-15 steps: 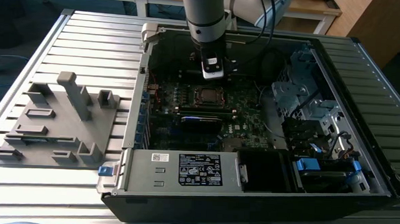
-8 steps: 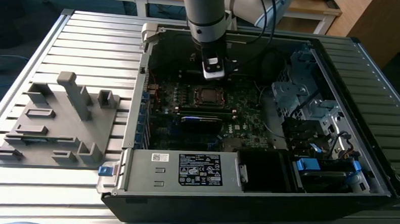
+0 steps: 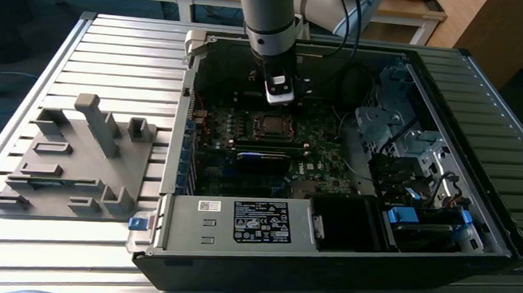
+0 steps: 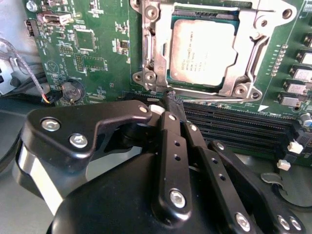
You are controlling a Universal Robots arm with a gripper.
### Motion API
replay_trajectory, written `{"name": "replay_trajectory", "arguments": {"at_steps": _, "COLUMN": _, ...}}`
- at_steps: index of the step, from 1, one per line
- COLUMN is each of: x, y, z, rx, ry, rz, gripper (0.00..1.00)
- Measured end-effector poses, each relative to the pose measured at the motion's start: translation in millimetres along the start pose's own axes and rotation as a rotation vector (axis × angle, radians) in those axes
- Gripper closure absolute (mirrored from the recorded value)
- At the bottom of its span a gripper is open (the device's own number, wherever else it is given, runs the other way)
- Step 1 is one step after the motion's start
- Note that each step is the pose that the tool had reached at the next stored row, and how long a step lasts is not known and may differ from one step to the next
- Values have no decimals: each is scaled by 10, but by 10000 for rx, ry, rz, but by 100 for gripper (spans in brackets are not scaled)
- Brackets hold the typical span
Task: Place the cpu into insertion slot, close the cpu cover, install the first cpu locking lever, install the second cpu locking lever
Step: 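Install the first cpu locking lever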
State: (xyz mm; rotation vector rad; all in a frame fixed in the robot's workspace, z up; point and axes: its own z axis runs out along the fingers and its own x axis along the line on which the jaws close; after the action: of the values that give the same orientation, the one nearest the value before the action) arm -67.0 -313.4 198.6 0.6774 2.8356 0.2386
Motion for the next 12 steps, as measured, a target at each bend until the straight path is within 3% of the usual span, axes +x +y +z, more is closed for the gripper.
{"name": "replay_trajectory", "arguments": {"at_steps": 9, "x": 29, "y": 39, "z": 4, "rx": -3, "ry": -1, "rz": 0, "gripper": 89}}
{"name": "replay_trajectory", "arguments": {"at_steps": 12, "x": 43, "y": 32, "z": 5, "rx": -21, "ry": -29, "rz": -3, "gripper": 89}}
